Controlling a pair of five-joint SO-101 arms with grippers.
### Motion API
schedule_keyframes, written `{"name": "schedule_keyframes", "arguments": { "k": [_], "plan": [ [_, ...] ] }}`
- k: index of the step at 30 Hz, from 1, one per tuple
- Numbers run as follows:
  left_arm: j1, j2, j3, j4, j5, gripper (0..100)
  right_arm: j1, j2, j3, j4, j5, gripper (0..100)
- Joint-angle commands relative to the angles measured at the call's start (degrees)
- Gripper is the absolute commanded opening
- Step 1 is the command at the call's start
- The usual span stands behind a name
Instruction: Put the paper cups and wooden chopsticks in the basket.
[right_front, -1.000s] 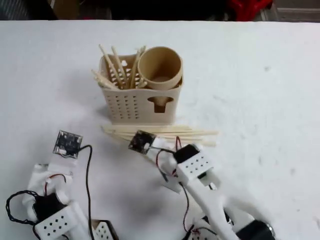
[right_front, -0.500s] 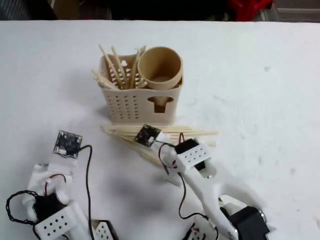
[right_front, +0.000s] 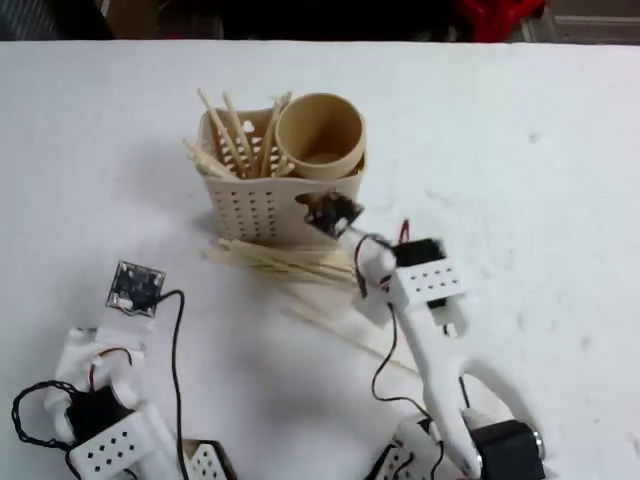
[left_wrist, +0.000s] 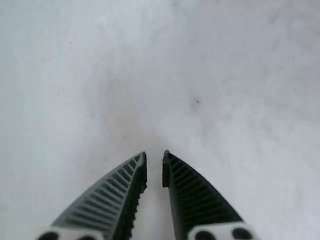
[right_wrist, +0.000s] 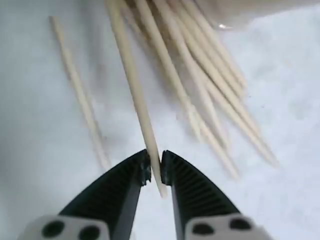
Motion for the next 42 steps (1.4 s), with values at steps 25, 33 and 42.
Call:
{"name": "schedule_keyframes", "arguments": {
  "k": [25, 33, 42],
  "plan": [
    [0.7, 0.3, -0.2, 0.3, 0.0, 8, 5.3, -2.6, -51.6, 34.3, -3.7, 1.7],
    [0.7, 0.3, -0.2, 0.3, 0.0, 8, -1.9, -2.6, -56.7, 34.3, -9.0, 1.6],
    [0.7, 0.3, -0.2, 0.2, 0.0, 8, -8.3, -6.5, -70.7, 34.2, -15.2, 1.6]
  ]
}}
